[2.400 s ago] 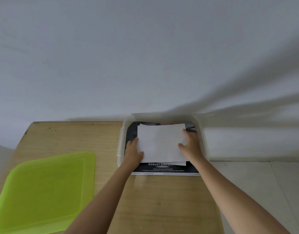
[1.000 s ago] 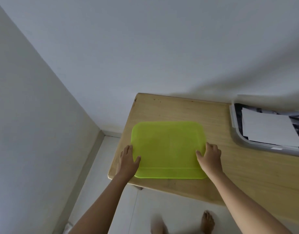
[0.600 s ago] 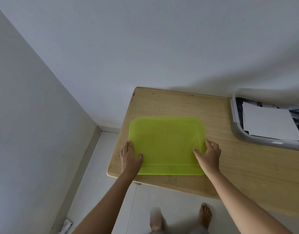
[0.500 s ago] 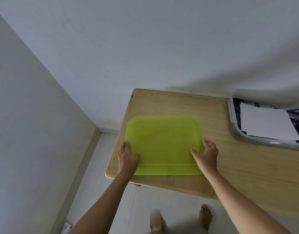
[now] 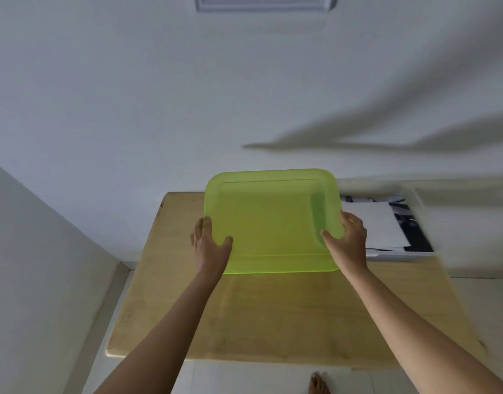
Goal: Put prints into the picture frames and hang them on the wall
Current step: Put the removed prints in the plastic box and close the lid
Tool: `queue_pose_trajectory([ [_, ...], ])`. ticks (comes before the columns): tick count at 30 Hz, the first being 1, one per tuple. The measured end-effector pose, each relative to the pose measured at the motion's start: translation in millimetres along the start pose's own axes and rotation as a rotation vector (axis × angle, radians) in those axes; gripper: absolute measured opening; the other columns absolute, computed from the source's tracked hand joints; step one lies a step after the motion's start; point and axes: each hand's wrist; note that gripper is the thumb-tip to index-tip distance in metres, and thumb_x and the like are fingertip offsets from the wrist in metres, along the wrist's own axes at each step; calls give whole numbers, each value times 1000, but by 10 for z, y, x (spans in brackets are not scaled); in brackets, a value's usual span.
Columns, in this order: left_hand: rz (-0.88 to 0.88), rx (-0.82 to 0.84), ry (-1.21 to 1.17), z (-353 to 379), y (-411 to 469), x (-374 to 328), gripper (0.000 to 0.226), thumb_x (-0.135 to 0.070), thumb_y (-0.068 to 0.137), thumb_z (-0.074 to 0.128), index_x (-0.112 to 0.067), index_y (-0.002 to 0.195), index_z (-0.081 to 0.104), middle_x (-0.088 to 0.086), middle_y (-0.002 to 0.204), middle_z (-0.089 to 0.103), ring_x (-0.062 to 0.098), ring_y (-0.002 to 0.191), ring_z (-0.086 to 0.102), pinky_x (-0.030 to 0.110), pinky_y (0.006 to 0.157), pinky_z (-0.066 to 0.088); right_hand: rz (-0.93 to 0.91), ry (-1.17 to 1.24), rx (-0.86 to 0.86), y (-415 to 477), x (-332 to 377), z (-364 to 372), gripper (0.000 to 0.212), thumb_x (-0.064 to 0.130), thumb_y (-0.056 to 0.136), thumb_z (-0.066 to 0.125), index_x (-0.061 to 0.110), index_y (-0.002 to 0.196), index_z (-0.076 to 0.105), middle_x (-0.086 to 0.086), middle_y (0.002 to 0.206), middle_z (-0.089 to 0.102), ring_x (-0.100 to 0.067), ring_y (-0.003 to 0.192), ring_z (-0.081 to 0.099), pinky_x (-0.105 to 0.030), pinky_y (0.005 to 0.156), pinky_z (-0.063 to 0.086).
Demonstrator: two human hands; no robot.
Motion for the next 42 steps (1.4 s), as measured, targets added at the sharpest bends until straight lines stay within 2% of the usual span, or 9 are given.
queue_pose_trajectory([
  [7, 50, 254, -28, 1010, -183, -781, 74, -20, 81, 64, -10, 145, 27, 6, 152, 22, 23, 139, 18, 35, 112, 21, 114, -77, -56, 552, -868, -957, 56, 9, 76, 71, -3, 127, 50, -20, 132, 48, -35, 124, 42, -39, 104, 33],
  [13, 64, 375, -22, 1670, -257, -1115, 76, -17, 81, 64, -11, 146, 24, 6, 153, 19, 22, 141, 15, 38, 114, 19, 207, -121, -3, 851, -1441, -1380, 58, 9, 79, 66, -3, 132, 45, -17, 138, 42, -33, 130, 35, -36, 106, 31],
  [18, 39, 363, 20, 1894, -237, -1154, 76, -16, 82, 62, -10, 146, 21, 7, 154, 15, 22, 142, 12, 36, 115, 16, 207, -106, 16, 1035, -1631, -1337, 56, 8, 80, 65, -4, 131, 46, -18, 136, 44, -33, 129, 37, -35, 106, 31],
  [23, -1, 333, -3, 1989, -226, -1097, 74, -26, 88, 59, -10, 147, 18, 6, 156, 11, 20, 143, 12, 35, 116, 16, 194, -101, -15, 1155, -1630, -1203, 53, 9, 80, 65, -5, 128, 49, -18, 133, 47, -32, 127, 39, -32, 103, 32],
  [29, 65, 313, 2, 2087, -231, -1156, 70, -23, 90, 57, -7, 146, 18, 8, 155, 11, 20, 143, 11, 31, 116, 15, 178, -89, -108, 1178, -1714, -1263, 50, 10, 81, 65, -5, 126, 51, -19, 130, 50, -34, 124, 41, -36, 103, 34],
  [36, 92, 313, 31, 2162, -182, -1179, 67, -20, 91, 54, -5, 146, 18, 10, 155, 11, 23, 143, 12, 34, 116, 16, 178, -147, -47, 1268, -1760, -1230, 49, 11, 86, 60, -6, 129, 47, -24, 134, 45, -38, 127, 36, -41, 106, 30],
  [42, 108, 288, 42, 2183, -199, -1147, 67, -22, 92, 53, -7, 146, 17, 9, 155, 10, 21, 143, 11, 30, 115, 14, 174, -170, -35, 1338, -1751, -1194, 49, 14, 88, 59, -6, 130, 46, -24, 135, 44, -38, 127, 34, -39, 105, 29],
])
Point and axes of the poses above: each hand's wrist, its own y-axis towards the middle knuckle, its own z-axis out of the palm, x = y × z
